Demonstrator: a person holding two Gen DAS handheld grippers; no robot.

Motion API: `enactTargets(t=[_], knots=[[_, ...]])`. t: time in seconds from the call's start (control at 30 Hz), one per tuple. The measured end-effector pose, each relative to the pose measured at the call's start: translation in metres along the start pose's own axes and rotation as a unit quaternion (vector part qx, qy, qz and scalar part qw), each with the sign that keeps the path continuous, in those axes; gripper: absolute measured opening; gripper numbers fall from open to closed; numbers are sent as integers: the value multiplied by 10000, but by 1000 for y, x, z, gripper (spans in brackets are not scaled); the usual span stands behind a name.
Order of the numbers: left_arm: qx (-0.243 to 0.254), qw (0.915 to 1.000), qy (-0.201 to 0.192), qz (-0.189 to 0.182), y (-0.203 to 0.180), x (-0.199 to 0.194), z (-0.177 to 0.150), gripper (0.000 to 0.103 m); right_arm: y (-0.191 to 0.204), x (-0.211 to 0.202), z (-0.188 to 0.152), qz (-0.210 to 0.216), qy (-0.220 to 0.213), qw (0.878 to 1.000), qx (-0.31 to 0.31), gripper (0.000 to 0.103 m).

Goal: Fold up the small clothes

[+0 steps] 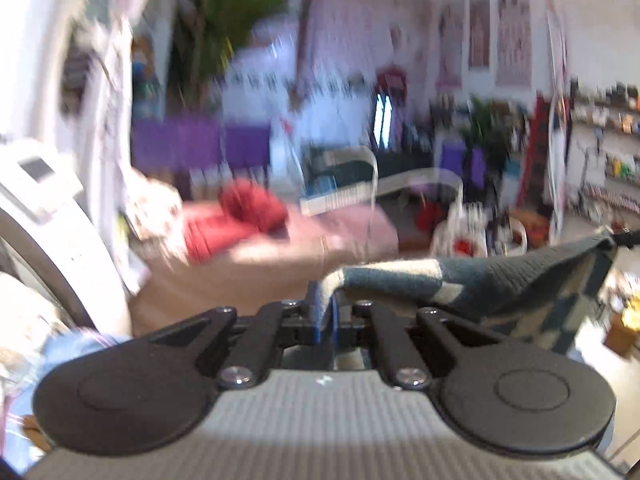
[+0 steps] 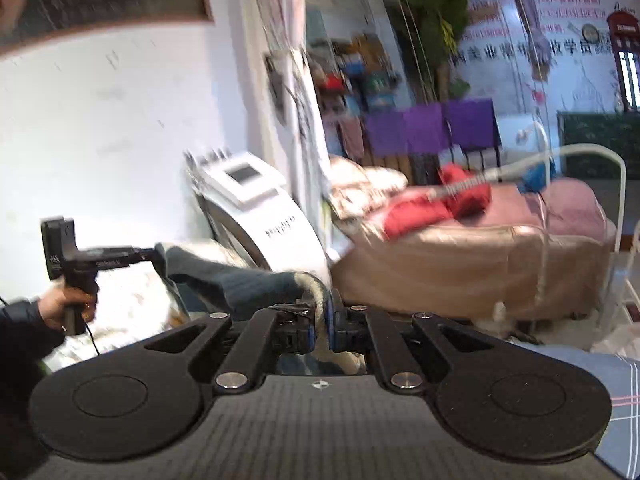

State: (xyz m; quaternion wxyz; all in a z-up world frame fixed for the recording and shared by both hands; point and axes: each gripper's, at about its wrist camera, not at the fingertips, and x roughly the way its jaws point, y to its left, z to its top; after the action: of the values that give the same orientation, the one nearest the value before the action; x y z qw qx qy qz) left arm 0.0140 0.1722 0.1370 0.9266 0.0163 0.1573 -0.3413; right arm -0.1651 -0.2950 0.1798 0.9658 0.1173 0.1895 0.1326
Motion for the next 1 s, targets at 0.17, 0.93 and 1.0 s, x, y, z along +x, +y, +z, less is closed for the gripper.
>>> enactTargets(t=[0.17, 0.93, 1.0], knots=[[-178, 9965, -794, 166, -38, -97, 49, 5, 23, -60, 33, 424, -497, 9971, -395, 10], [-299, 9597, 2760, -444, 92, 223, -119, 20, 1, 293, -307, 510, 3625, 9215, 1299, 86], [76, 9262, 3685, -795, 88, 241, -163, 40, 19, 293, -332, 660, 3941, 9038, 1533, 90]])
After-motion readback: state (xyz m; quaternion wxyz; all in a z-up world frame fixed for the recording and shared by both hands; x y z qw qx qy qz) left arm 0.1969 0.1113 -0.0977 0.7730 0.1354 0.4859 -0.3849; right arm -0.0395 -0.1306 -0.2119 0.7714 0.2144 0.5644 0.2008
